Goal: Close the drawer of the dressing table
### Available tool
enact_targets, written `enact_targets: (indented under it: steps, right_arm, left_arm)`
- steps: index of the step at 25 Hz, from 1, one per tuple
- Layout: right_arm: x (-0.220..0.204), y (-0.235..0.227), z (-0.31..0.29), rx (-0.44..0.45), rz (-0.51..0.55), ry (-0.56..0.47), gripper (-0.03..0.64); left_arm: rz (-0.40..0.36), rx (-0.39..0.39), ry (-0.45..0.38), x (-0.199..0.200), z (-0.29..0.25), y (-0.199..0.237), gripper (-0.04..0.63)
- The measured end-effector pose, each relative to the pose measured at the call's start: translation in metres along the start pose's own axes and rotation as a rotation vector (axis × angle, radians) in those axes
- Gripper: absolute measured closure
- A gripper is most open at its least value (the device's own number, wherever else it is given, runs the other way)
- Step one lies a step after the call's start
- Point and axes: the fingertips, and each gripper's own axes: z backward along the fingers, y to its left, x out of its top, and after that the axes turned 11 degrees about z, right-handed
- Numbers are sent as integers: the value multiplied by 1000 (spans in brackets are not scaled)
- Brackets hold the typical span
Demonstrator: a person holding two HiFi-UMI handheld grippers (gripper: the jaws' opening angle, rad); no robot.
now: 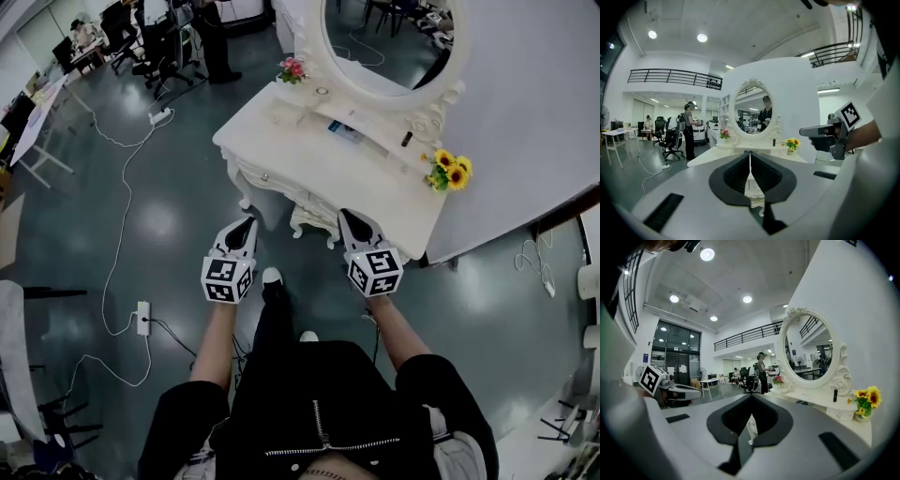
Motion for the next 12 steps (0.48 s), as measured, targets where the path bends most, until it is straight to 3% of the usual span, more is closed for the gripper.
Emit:
enact_targets:
  steps: [12]
  right_arm:
    - [11,-72,-168,-109,-14,39,611]
  left_arm:
    - [-48,-119,43,54,-174,106,569]
